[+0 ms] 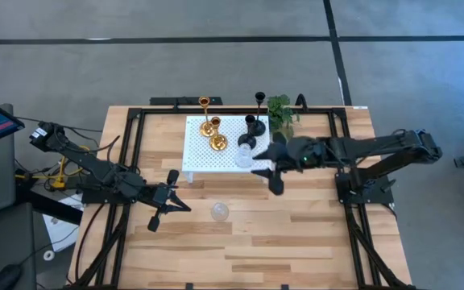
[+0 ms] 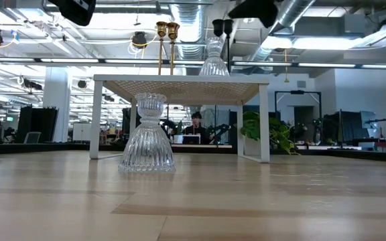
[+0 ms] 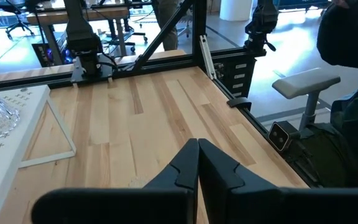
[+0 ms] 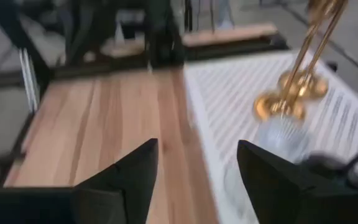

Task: Pick & Place candle stick holders
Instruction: Put the transparent glass candle holder on the shelf

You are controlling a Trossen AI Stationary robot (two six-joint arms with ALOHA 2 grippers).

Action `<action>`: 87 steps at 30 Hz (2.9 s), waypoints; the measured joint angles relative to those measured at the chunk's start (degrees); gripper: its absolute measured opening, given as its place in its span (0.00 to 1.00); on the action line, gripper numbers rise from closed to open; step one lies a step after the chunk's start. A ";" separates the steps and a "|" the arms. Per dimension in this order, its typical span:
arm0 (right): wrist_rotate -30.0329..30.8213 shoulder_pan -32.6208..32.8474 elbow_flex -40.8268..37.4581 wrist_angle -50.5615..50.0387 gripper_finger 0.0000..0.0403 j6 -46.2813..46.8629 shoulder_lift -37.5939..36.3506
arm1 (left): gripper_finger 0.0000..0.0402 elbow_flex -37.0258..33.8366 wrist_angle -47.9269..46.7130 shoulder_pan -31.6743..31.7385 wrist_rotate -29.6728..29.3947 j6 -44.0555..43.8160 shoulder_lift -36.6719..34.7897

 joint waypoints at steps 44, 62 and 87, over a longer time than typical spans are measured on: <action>12.58 20.55 -43.69 28.33 0.00 -14.33 -27.44 | 0.02 -2.58 12.72 -11.77 -27.08 -3.23 29.81; -22.95 -10.34 -49.40 26.92 0.00 -16.82 -38.92 | 0.02 -7.39 17.27 -11.78 -27.06 -5.48 29.77; -22.75 -21.73 -49.35 24.45 0.00 -15.60 -39.34 | 0.02 -21.49 42.38 -2.38 -17.81 -2.60 29.77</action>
